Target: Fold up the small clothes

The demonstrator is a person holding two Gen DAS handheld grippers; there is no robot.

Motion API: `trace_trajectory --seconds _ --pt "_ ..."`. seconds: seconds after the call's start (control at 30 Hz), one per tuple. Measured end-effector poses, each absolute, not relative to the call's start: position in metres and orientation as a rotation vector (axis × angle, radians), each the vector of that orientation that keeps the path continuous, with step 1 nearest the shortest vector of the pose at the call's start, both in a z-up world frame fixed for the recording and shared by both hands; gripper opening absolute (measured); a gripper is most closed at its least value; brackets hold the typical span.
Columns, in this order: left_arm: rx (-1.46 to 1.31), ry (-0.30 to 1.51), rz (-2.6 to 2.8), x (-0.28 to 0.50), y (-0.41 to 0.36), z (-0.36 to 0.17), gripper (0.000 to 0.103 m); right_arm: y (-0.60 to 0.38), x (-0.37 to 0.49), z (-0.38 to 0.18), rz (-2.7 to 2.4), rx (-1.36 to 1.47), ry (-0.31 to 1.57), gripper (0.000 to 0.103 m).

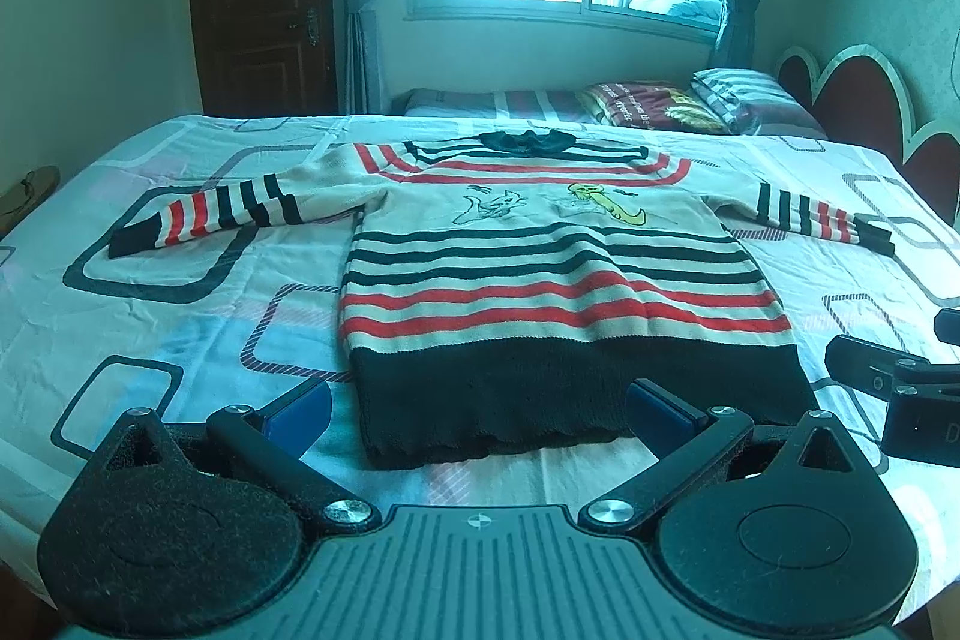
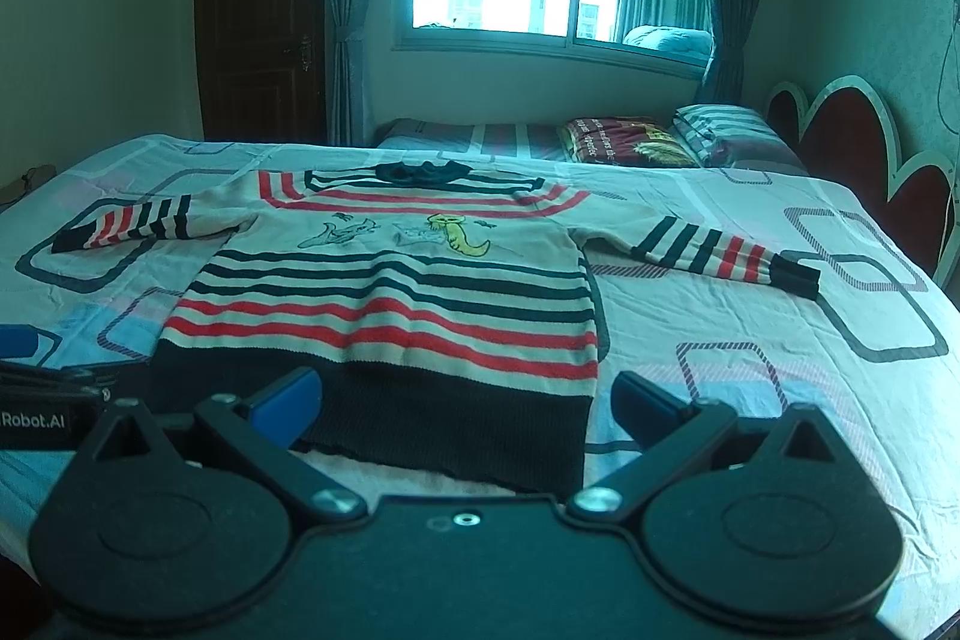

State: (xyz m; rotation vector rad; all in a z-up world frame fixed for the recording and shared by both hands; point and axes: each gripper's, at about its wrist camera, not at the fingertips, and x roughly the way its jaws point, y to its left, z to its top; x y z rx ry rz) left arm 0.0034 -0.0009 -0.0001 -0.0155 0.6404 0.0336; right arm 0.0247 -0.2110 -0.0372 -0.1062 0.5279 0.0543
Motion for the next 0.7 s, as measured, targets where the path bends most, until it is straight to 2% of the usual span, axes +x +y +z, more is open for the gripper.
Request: trace_trajectory --seconds 0.7 --pt "-0.014 0.64 0.035 0.0024 -0.0028 0.0008 0.103 -0.209 0.0269 -0.0338 0.067 -0.101 0.53 0.102"
